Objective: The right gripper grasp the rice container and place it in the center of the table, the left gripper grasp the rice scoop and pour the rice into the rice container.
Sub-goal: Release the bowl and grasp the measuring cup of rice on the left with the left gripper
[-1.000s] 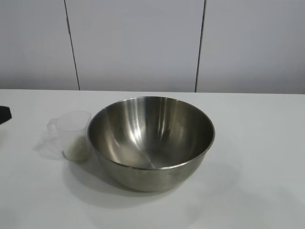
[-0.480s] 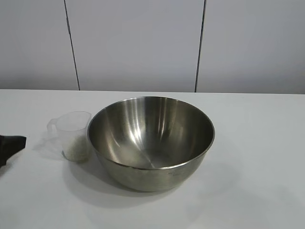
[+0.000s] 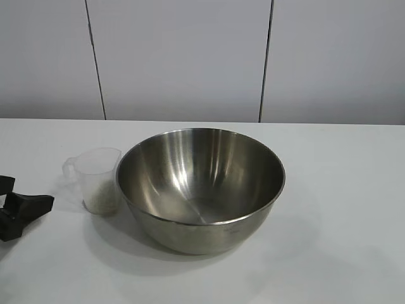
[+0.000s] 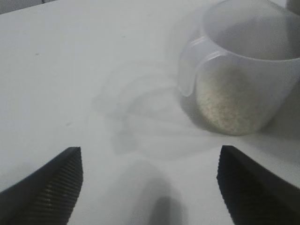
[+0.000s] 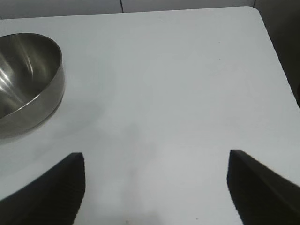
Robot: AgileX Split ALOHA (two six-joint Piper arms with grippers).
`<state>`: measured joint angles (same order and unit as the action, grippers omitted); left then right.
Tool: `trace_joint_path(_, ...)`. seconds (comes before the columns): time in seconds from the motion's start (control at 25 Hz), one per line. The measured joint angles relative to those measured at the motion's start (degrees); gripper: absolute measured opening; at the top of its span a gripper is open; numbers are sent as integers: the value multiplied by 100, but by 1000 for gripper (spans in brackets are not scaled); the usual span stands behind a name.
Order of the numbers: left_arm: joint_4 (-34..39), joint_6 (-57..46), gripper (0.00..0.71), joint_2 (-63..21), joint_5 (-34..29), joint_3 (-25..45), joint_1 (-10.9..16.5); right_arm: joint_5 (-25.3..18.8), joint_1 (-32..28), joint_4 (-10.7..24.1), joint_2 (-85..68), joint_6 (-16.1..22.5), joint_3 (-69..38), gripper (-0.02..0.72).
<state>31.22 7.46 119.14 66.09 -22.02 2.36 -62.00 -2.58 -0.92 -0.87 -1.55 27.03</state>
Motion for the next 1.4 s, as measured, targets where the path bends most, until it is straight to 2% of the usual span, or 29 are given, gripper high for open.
trace_joint_path(0.28,23,-174,570,261,-10,-474,-148,0,0,0,0,0,0,568)
trace_joint_path(0.68,-180,-746,570,536,-10,-958,-157,0,0,0,0,0,0,568)
trace_joint_path(1.0,-182,-1199,570,541,-10,-1008,-157,0,0,0,0,0,0,568)
trace_joint_path(1.4,92,-1165,570,541,-10,-1083,-157,0,0,0,0,0,0,568)
